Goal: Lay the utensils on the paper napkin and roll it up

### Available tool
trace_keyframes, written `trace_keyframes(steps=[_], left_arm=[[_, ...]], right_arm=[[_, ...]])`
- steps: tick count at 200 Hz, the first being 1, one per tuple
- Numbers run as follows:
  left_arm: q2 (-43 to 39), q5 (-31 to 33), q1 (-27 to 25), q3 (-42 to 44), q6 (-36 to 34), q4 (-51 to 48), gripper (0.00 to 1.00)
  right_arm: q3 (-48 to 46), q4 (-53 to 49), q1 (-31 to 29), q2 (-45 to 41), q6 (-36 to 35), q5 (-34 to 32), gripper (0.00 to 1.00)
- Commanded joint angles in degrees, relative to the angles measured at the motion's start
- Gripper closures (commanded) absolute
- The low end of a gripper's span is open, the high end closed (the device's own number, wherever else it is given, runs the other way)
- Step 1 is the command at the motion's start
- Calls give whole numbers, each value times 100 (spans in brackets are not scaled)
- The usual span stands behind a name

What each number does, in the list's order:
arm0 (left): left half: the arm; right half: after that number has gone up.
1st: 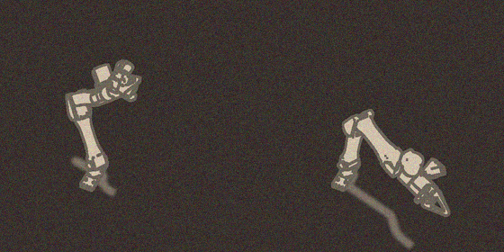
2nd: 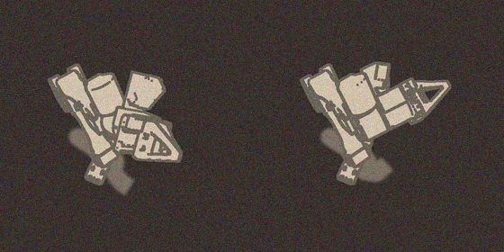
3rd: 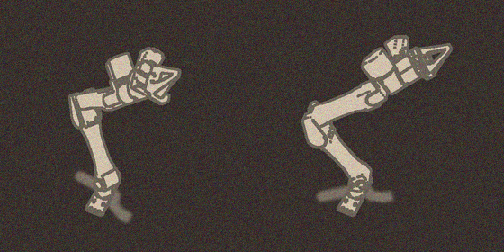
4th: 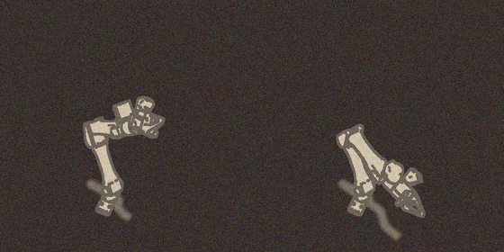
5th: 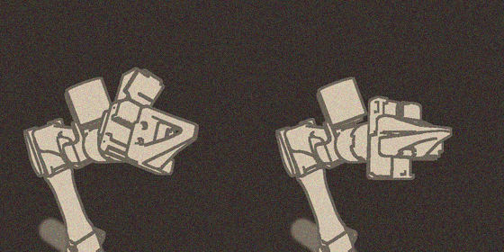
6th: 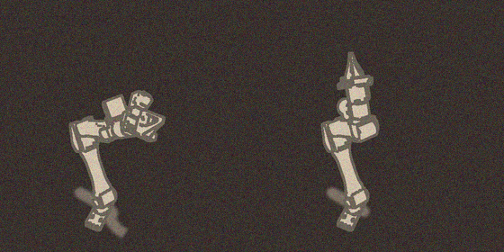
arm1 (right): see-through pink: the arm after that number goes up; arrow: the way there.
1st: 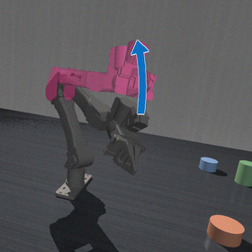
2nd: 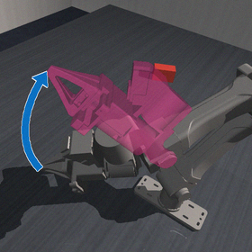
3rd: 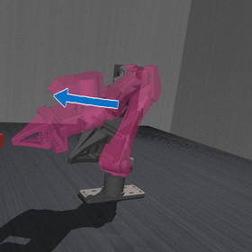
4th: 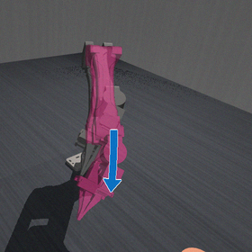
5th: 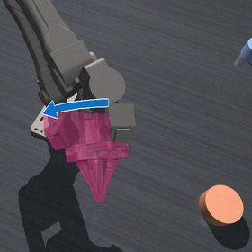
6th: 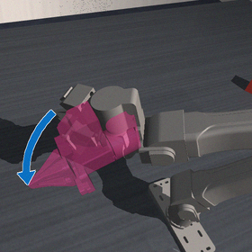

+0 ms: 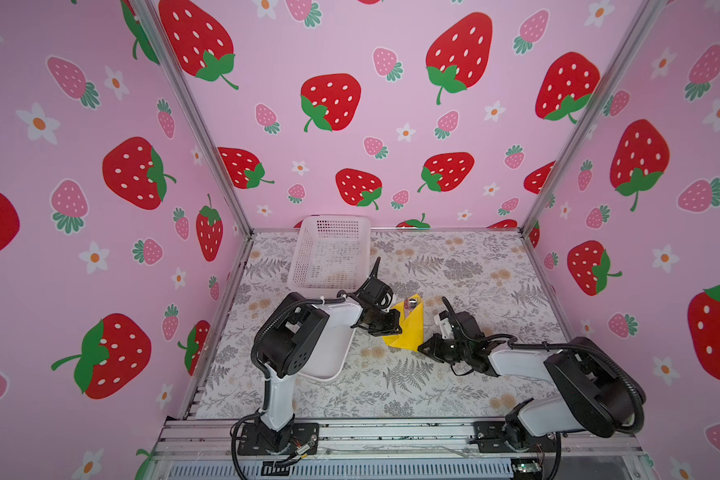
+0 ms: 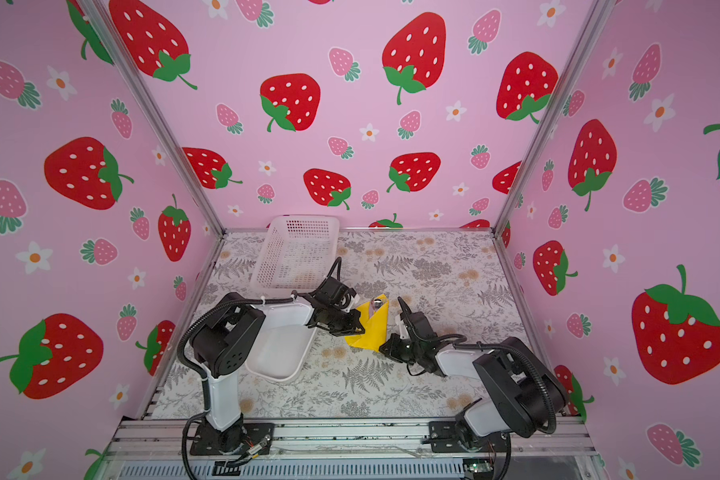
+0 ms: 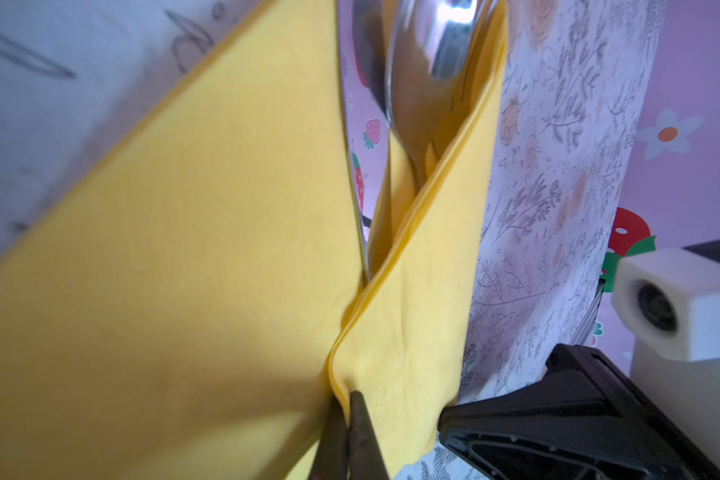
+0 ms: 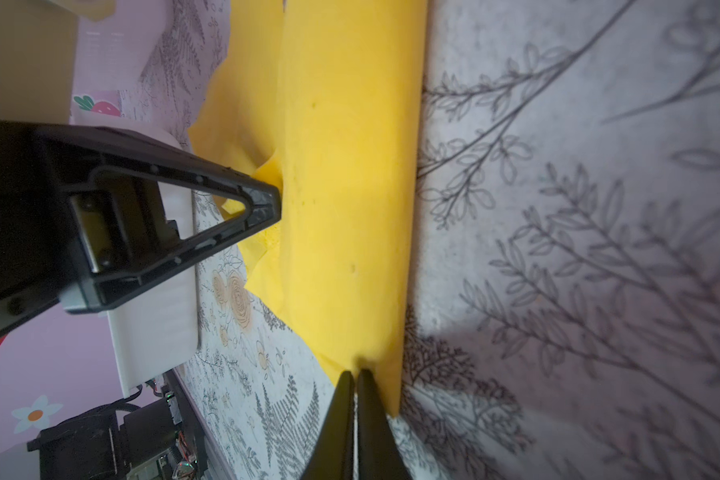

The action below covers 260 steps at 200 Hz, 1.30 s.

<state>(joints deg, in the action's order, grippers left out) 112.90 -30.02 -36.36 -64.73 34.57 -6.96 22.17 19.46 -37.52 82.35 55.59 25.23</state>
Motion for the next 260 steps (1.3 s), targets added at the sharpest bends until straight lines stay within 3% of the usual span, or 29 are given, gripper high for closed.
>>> trace_keyframes(steps=[1, 37, 113, 260], left_arm=[[136, 233, 32, 110, 6, -249, 100], [162, 225, 32, 101, 24, -236, 100], [136, 207, 32, 158, 32, -214, 100], [30, 190, 42, 101, 46, -244, 100]], right_arm=[[76, 10, -30, -279, -40, -12, 89], [400, 104, -218, -8, -21, 133, 87], [1176, -567, -529, 844, -41, -564, 87], [1245, -756, -552, 968, -197, -613, 88]])
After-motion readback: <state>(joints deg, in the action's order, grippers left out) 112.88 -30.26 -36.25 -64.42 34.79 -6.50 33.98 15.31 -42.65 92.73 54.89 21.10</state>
